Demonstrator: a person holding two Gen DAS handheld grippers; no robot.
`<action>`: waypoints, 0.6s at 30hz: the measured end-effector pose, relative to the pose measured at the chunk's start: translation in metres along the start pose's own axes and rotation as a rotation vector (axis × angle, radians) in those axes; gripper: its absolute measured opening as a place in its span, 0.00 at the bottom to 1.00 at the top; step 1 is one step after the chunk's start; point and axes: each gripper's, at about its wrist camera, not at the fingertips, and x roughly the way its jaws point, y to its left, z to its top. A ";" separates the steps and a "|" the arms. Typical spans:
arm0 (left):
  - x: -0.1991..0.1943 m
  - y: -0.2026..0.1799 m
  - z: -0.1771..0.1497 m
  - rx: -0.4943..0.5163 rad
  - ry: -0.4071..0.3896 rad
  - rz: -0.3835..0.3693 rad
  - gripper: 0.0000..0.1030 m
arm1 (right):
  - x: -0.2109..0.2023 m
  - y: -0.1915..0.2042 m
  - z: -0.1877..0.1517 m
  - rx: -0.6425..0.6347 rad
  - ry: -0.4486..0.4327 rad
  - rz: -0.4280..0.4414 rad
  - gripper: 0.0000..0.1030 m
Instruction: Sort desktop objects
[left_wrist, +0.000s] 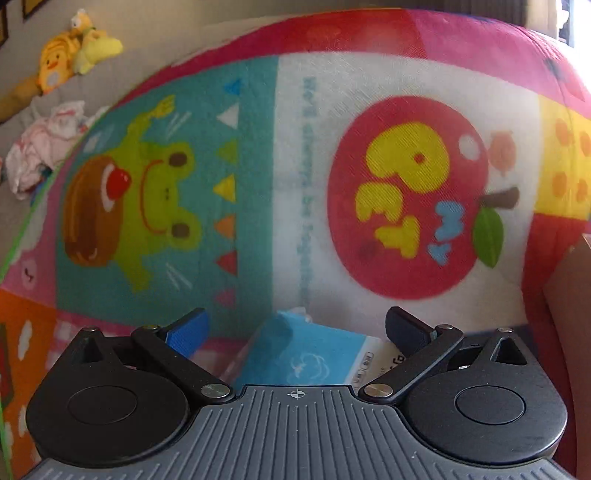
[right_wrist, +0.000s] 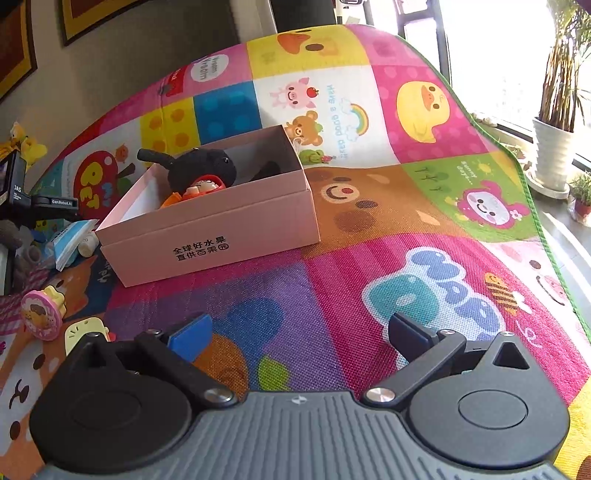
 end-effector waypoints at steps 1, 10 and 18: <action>-0.004 0.000 -0.008 0.014 0.031 -0.031 1.00 | 0.000 0.000 0.000 0.001 0.001 0.001 0.99; -0.087 -0.015 -0.098 0.256 0.104 -0.295 1.00 | 0.001 -0.001 0.001 0.008 0.003 -0.003 1.00; -0.152 -0.008 -0.123 0.121 -0.105 -0.310 1.00 | 0.003 0.001 0.001 -0.004 0.020 0.008 1.00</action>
